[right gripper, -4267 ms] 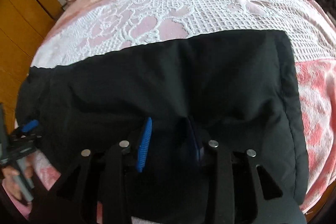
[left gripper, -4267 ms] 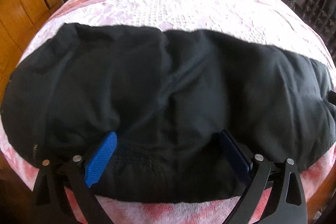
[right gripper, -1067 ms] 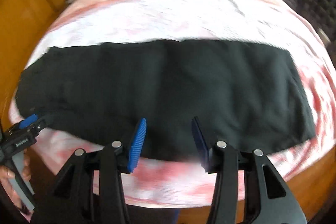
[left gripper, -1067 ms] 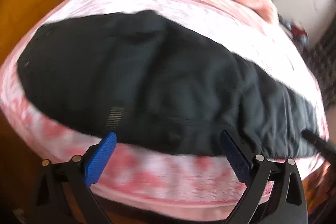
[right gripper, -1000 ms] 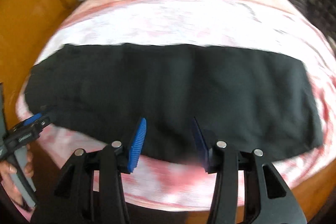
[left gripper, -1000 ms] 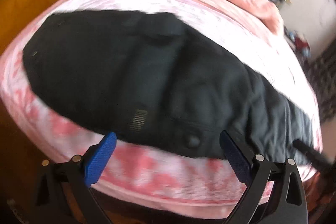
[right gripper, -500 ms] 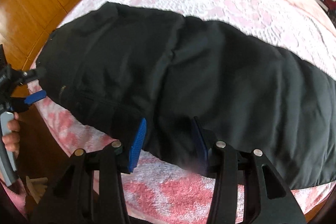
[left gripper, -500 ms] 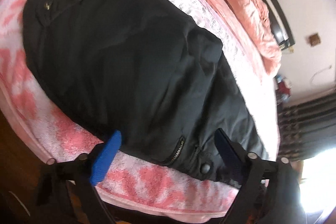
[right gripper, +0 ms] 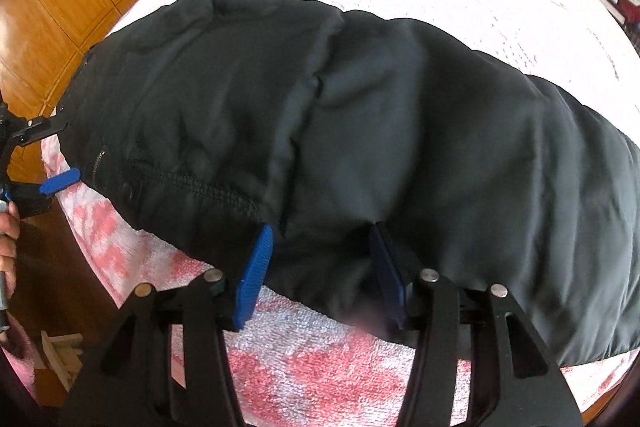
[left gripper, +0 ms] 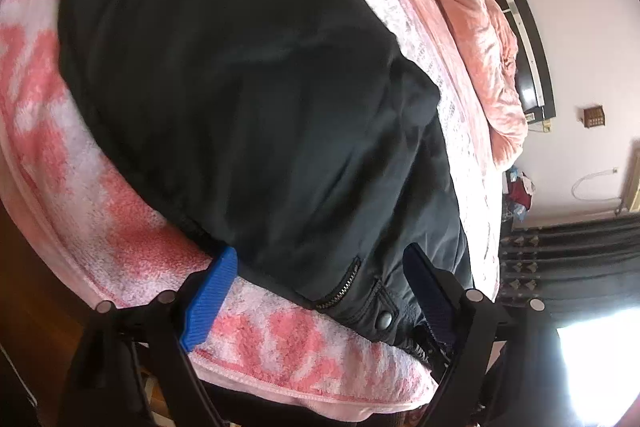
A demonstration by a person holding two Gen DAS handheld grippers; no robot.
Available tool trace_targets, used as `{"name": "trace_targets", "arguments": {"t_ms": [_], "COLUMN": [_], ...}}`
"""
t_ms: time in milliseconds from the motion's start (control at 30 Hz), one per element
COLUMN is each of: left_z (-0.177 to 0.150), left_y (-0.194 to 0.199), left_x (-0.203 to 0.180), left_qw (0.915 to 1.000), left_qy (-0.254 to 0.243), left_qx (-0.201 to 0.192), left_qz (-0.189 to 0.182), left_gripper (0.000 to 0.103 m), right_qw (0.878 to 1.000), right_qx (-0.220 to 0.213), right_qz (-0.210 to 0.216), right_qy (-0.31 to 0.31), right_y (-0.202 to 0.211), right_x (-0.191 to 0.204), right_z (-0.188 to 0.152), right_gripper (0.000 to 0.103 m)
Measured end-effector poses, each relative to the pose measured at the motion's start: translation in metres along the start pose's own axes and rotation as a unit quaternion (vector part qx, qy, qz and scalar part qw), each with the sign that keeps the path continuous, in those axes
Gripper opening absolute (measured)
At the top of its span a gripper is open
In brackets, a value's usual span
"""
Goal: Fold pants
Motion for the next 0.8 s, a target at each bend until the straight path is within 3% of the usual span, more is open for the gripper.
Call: {"name": "trace_targets", "arguments": {"t_ms": [333,633,800], "left_z": [0.002,0.015,0.016], "left_y": [-0.001,0.006,-0.005], "left_x": [0.010,-0.004,0.004], "left_qw": [0.9994,0.9975,0.9975], "left_qy": [0.033,0.042,0.054], "left_qx": [0.000,-0.027,-0.020], "left_qz": [0.000,-0.049,-0.042], "left_gripper": [0.087,0.087,0.088], "right_qw": [1.000,1.000,1.000], "right_qx": [0.001,0.001,0.001], "right_qz": [-0.002,-0.006,-0.009], "right_qy": [0.008,0.011,0.012], "right_y": [-0.003,-0.005,-0.005], "right_x": [0.002,0.004,0.004], "right_z": [-0.001,-0.002,-0.001], "right_gripper": [0.052,0.052,0.053]}}
Point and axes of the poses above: each gripper's, at about its wrist camera, not at the fingertips, and y roughly against the way its jaws point, x to its left, z to its top, the point moved 10 cm from there along -y, roughly the way its jaws point, and after that the axes turned 14 degrees about -x, right-handed, at the moved point
